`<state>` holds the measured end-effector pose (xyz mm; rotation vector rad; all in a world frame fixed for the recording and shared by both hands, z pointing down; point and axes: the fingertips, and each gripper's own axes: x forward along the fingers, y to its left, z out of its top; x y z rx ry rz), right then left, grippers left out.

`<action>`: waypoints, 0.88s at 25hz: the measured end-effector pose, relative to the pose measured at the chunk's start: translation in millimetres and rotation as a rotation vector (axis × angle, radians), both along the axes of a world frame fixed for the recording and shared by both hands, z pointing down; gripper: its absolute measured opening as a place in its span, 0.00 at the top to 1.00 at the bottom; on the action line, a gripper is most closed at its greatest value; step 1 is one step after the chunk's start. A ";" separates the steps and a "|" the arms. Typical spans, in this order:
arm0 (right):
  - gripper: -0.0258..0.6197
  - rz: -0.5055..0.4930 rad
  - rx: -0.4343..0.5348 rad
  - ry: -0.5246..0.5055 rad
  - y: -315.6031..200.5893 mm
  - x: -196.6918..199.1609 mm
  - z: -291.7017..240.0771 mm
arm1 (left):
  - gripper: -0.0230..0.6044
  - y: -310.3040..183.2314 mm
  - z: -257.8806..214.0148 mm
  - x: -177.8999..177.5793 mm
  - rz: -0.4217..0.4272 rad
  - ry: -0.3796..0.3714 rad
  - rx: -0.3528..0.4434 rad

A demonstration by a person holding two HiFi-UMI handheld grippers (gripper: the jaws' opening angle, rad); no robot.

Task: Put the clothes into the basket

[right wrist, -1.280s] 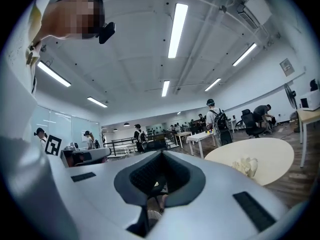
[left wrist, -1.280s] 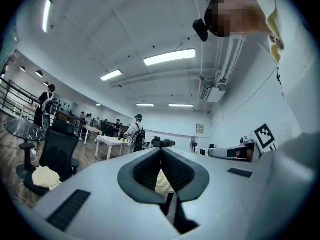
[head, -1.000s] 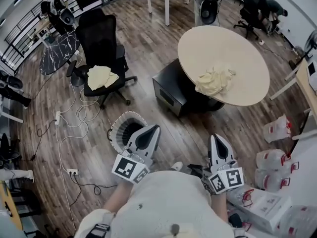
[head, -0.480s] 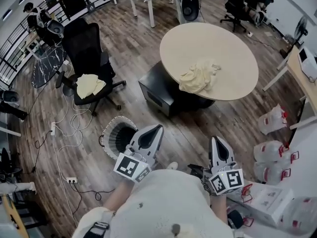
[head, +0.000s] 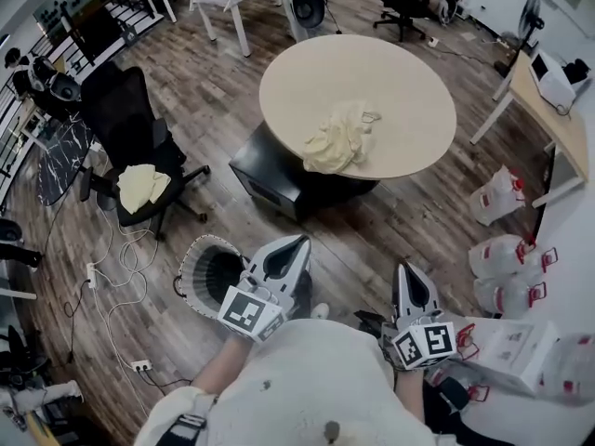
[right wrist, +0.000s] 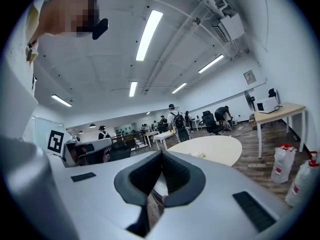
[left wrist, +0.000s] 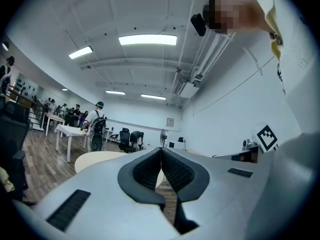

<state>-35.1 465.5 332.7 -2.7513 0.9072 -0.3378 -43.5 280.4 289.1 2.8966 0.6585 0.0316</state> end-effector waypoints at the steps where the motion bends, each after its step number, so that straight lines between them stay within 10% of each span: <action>1: 0.95 0.019 -0.002 -0.011 5.1 6.0 2.9 | 0.93 5.5 1.5 8.9 0.018 0.000 0.004; 22: 0.95 0.160 -0.079 0.018 -30.2 198.8 -9.6 | 0.93 -4.2 2.0 245.7 0.218 0.005 -0.034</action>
